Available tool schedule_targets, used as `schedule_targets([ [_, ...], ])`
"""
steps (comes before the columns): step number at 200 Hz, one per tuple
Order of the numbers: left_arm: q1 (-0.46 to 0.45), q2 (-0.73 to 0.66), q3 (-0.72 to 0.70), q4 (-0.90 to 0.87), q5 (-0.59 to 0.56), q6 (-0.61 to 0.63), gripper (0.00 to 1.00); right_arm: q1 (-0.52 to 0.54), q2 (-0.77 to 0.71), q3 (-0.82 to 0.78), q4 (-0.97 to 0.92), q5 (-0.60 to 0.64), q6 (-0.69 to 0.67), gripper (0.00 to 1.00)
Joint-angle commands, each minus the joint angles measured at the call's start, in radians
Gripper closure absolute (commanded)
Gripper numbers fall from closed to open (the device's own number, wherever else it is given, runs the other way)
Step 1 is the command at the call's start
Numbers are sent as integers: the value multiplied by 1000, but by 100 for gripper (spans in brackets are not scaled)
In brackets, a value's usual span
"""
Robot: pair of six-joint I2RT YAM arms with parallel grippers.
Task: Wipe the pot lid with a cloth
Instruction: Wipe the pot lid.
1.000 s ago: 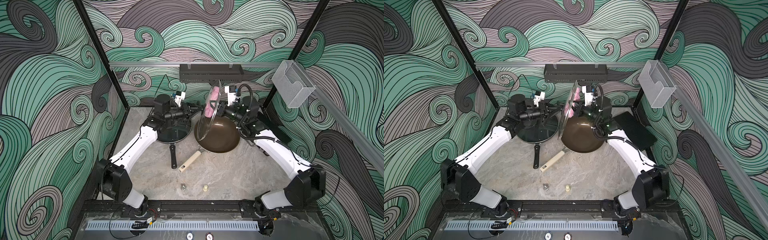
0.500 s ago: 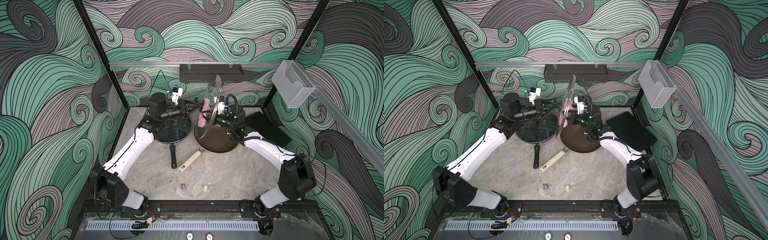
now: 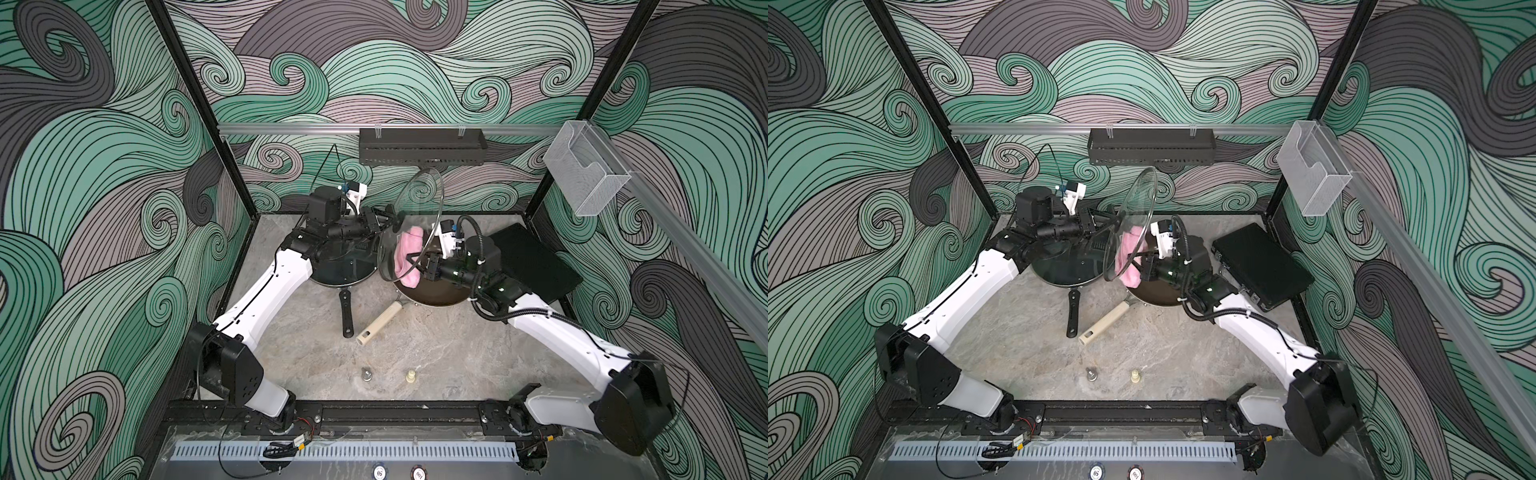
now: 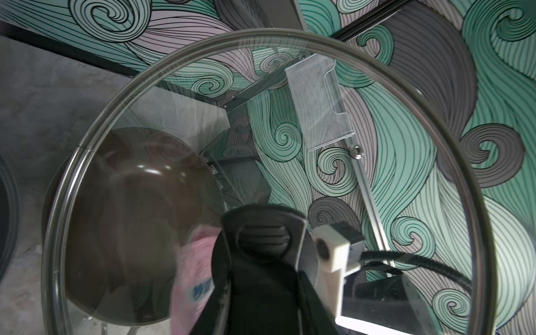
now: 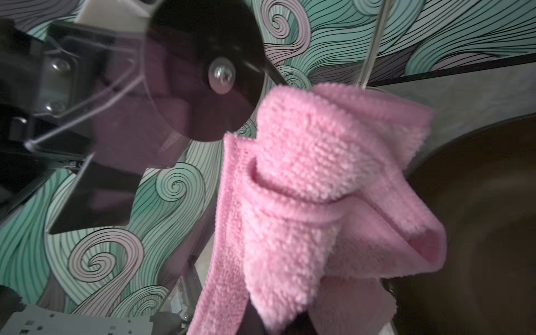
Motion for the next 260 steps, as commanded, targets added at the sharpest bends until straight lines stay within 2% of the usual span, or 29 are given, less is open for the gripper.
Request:
schedule_targets([
  [1, -4, -57, 103, -13, -14, 150, 100, -73, -62, -4, -271, 134, -75, 100],
  [27, -4, -73, 125, -127, -37, 239, 100, -112, -170, 9, -394, 183, -146, 100],
  [50, -4, -67, 165, -239, -56, 322, 100, -111, -229, 93, -525, 202, -191, 100],
  [89, -6, -56, 196, -349, -86, 402, 100, -105, -279, 237, -646, 90, -235, 100],
  [116, -7, -37, 216, -412, -116, 454, 100, -56, -282, 330, -699, 31, -277, 100],
  [162, -29, -13, 231, -459, -155, 532, 100, 59, -225, 404, -704, -55, -321, 100],
  [207, -86, 16, 264, -532, -247, 641, 100, 113, -121, 412, -618, -128, -307, 100],
  [244, -127, 19, 281, -555, -310, 718, 100, 167, -41, 403, -564, -123, -294, 100],
  [260, -141, 12, 278, -555, -328, 756, 100, 175, -16, 391, -561, -81, -280, 100],
])
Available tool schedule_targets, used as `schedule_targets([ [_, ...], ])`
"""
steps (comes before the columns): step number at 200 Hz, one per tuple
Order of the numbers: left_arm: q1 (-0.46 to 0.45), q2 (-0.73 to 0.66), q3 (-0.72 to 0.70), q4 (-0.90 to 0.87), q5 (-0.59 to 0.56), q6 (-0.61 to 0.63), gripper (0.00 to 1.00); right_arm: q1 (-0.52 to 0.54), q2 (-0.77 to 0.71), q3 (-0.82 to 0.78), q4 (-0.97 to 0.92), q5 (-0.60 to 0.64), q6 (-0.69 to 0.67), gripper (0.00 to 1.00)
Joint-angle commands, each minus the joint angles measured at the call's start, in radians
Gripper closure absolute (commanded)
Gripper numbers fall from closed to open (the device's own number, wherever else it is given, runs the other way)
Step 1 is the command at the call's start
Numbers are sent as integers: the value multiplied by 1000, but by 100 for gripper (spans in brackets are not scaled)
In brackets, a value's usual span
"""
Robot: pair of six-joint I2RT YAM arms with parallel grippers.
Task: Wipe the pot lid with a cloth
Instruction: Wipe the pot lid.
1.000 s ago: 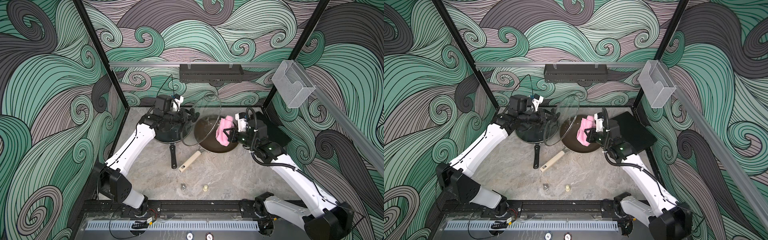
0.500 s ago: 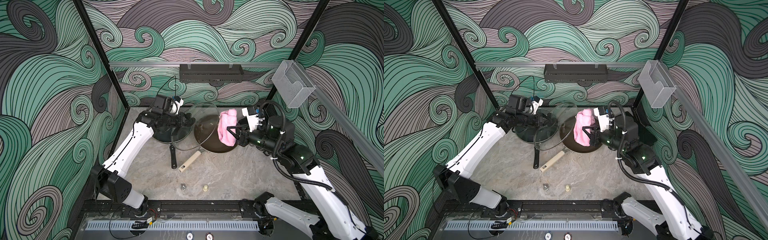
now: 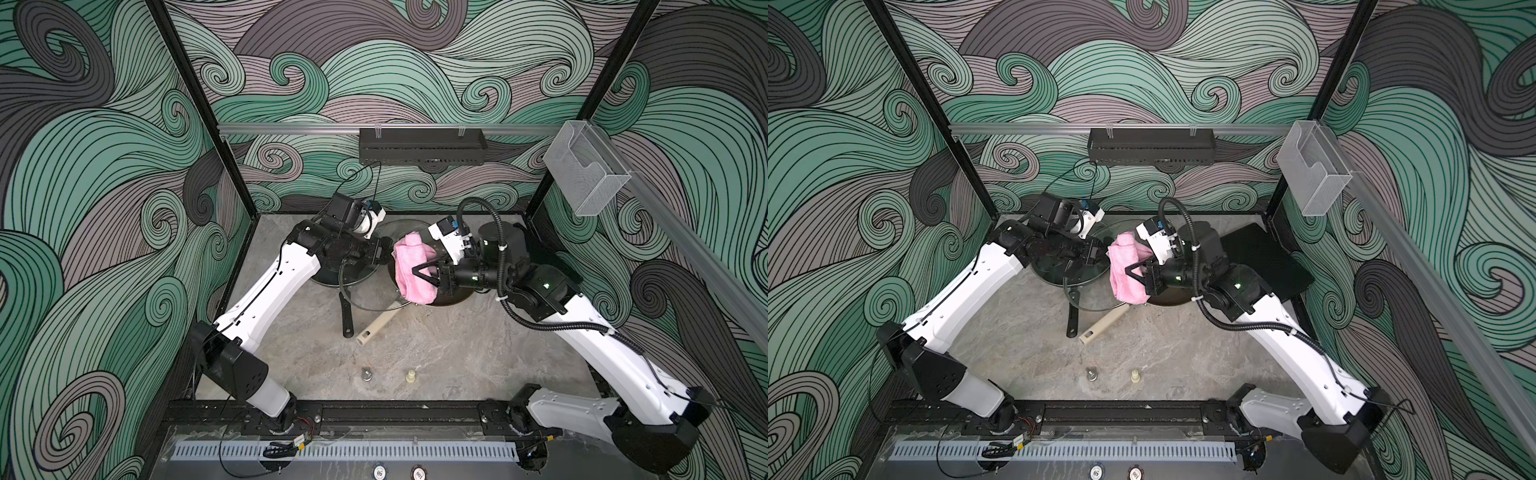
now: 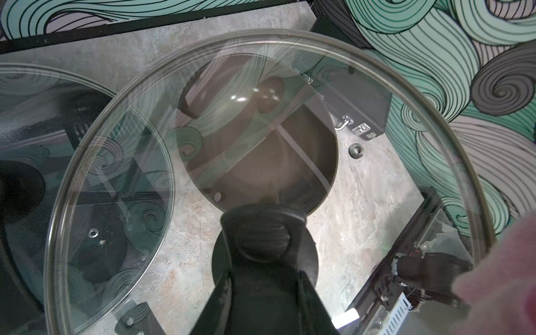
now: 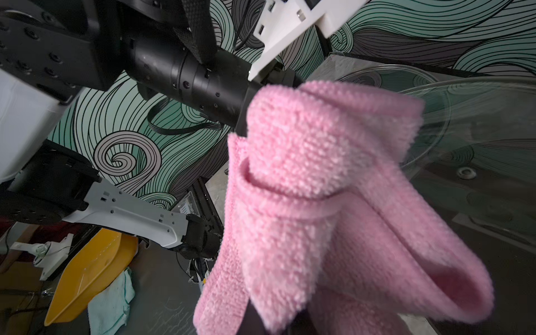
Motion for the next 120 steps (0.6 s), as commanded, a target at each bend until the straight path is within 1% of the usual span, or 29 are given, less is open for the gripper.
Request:
schedule_targets([
  [1, -21, -35, 80, 76, -21, 95, 100, 17, 23, -7, 50, 20, 10, 100],
  [16, -35, -46, 66, 87, -25, 139, 100, 17, 43, -14, 26, 90, 17, 100],
  [39, -61, -79, 22, 119, -30, 202, 100, 17, 66, -6, -46, 202, -12, 100],
  [72, -71, -117, -27, 152, -25, 229, 100, 11, 58, -14, -85, 344, -54, 100],
  [100, -72, -120, -50, 155, -30, 242, 100, -2, 50, 3, -115, 410, -85, 100],
  [102, -72, -143, -51, 155, -31, 243, 100, -3, 50, 4, -116, 414, -87, 100],
  [120, -72, -156, -57, 154, -37, 244, 100, -7, 49, 14, -128, 408, -97, 100],
])
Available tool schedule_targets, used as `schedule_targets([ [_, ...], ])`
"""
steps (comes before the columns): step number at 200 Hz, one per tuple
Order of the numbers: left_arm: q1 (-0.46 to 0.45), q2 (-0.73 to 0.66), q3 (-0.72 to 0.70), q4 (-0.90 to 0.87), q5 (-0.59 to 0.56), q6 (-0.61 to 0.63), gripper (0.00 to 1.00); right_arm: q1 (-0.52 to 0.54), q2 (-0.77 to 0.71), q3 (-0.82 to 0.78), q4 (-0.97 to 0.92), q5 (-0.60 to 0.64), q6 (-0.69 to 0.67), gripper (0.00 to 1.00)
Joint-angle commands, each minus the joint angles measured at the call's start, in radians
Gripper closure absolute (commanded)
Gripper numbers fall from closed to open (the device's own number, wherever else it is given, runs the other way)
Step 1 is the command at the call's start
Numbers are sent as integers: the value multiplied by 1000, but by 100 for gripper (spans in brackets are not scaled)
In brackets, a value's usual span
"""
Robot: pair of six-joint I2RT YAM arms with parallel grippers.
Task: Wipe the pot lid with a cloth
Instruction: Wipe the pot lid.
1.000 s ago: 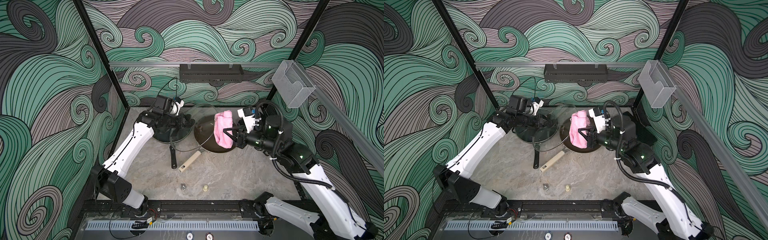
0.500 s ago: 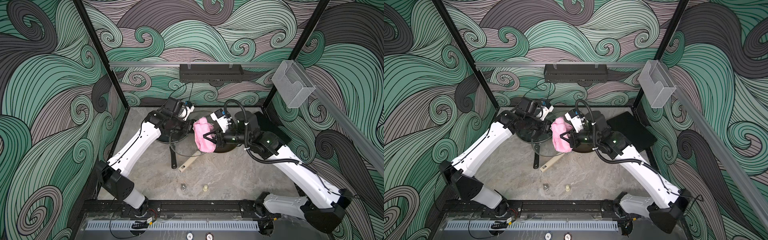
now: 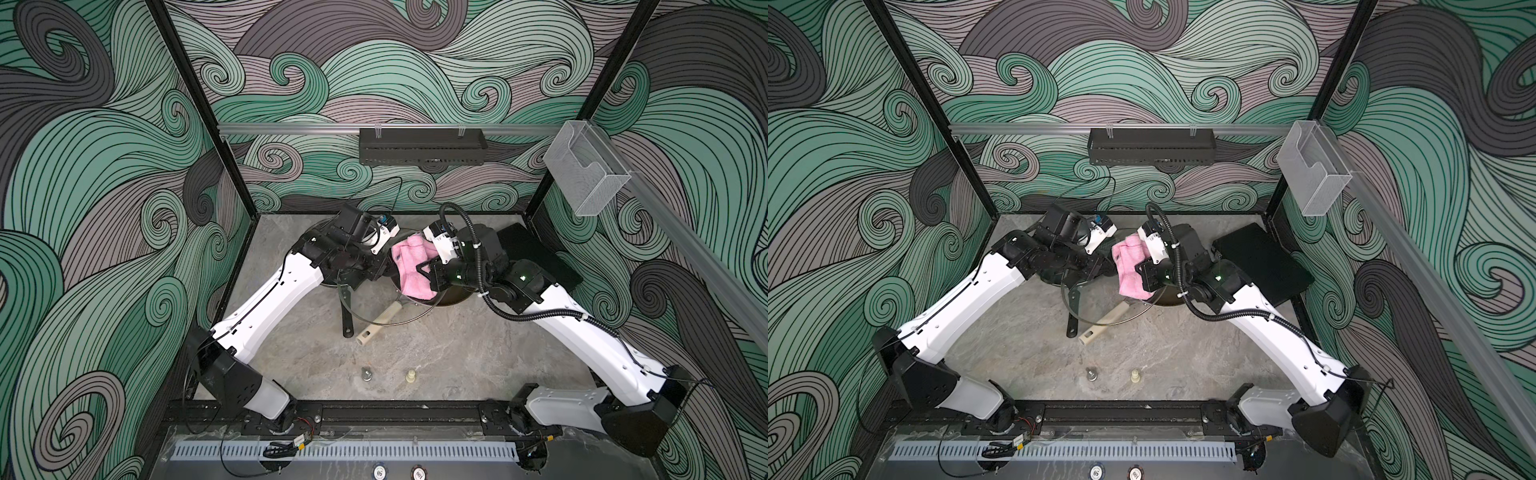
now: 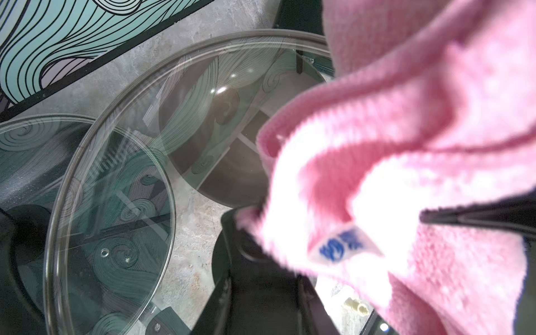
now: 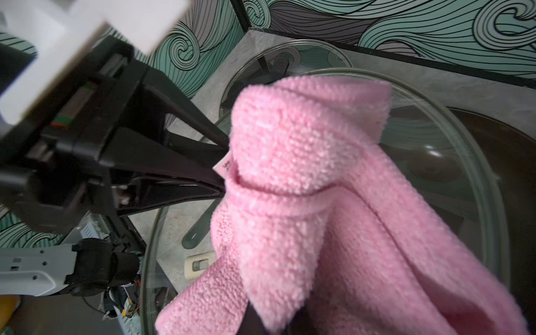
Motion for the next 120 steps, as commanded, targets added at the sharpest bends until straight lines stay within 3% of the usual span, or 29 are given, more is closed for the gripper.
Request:
schedule_targets([
  [1, -2, -94, 38, 132, 20, 30, 100, -10, -20, 23, -44, 63, -43, 100],
  [33, -2, -88, 51, 134, 1, 10, 100, 8, -17, 40, -91, -63, -28, 100],
  [75, -2, -72, 79, 132, -1, -2, 100, 66, -56, 0, -74, -119, 24, 100],
  [120, -2, -78, 69, 147, 85, 19, 100, 55, -39, -15, -85, -12, 32, 100],
])
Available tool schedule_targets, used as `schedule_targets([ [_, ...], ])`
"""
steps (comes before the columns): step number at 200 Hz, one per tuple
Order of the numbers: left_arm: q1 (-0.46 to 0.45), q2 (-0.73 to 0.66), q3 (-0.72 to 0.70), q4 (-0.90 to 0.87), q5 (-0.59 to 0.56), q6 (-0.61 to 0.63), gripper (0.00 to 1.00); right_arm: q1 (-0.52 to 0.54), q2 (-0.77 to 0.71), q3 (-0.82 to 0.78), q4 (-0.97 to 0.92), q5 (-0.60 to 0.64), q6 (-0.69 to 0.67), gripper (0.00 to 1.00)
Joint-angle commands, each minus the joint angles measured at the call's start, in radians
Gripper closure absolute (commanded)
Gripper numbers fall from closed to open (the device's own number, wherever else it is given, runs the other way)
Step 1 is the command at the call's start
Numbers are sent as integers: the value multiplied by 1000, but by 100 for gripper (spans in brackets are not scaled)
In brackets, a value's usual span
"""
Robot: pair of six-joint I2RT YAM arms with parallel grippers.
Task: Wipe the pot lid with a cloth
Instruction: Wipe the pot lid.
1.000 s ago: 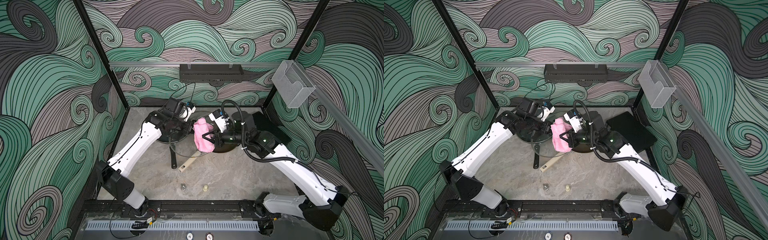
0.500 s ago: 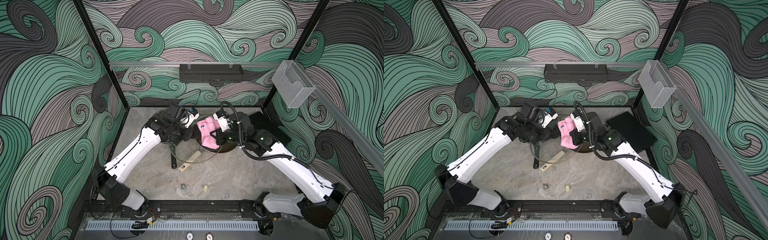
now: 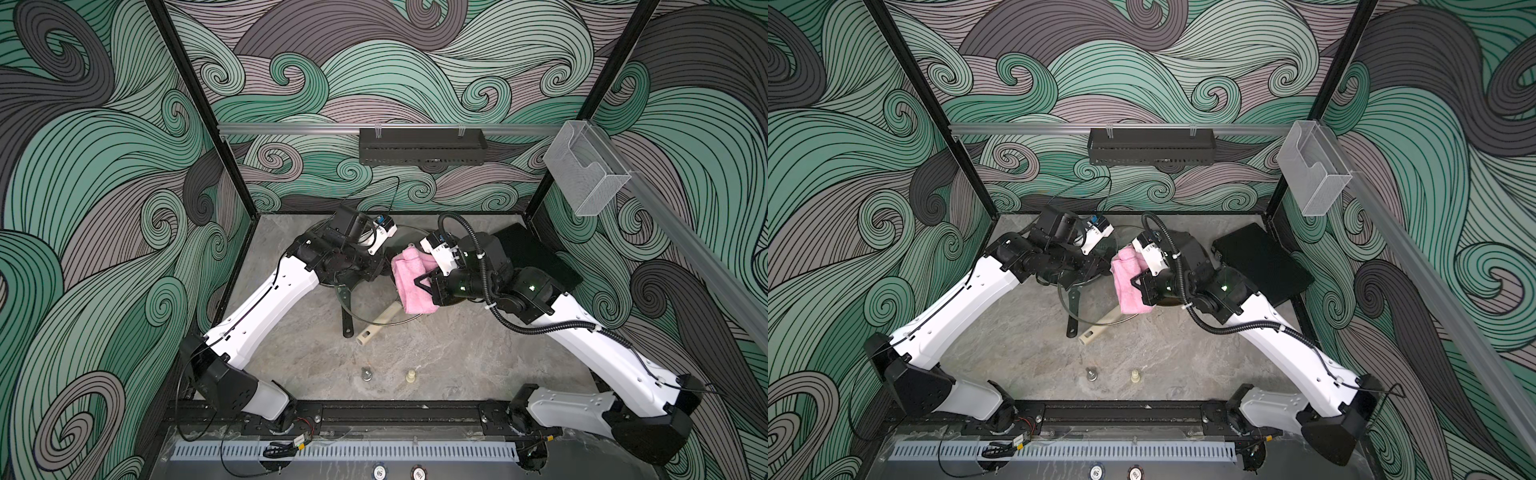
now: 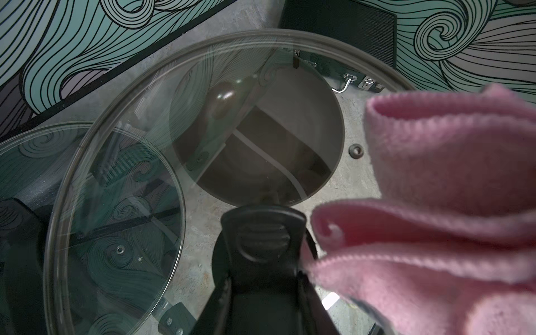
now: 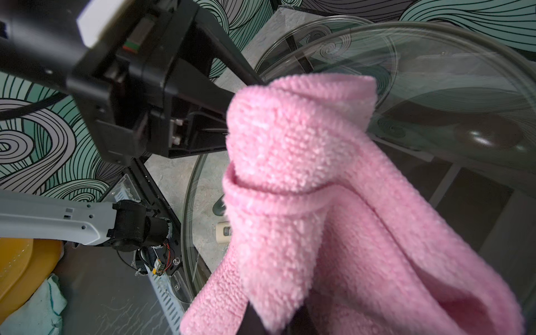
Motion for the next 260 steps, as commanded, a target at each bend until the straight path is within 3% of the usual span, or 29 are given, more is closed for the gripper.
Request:
schedule_targets([
  [1, -2, -53, 72, 143, 96, 12, 100, -13, 17, 1, -21, 57, 9, 100],
  [88, -15, -112, 18, 107, 163, 94, 100, -119, 111, 101, -62, 38, -48, 100],
  [140, -36, -173, -69, 175, 188, 142, 100, -143, 192, 176, -65, -26, -109, 100],
  [180, -58, -190, -94, 169, 210, 185, 100, -144, 274, 255, -65, -110, -152, 100],
  [260, -115, -198, -125, 180, 137, 263, 100, -120, 373, 315, -17, -296, -212, 100],
])
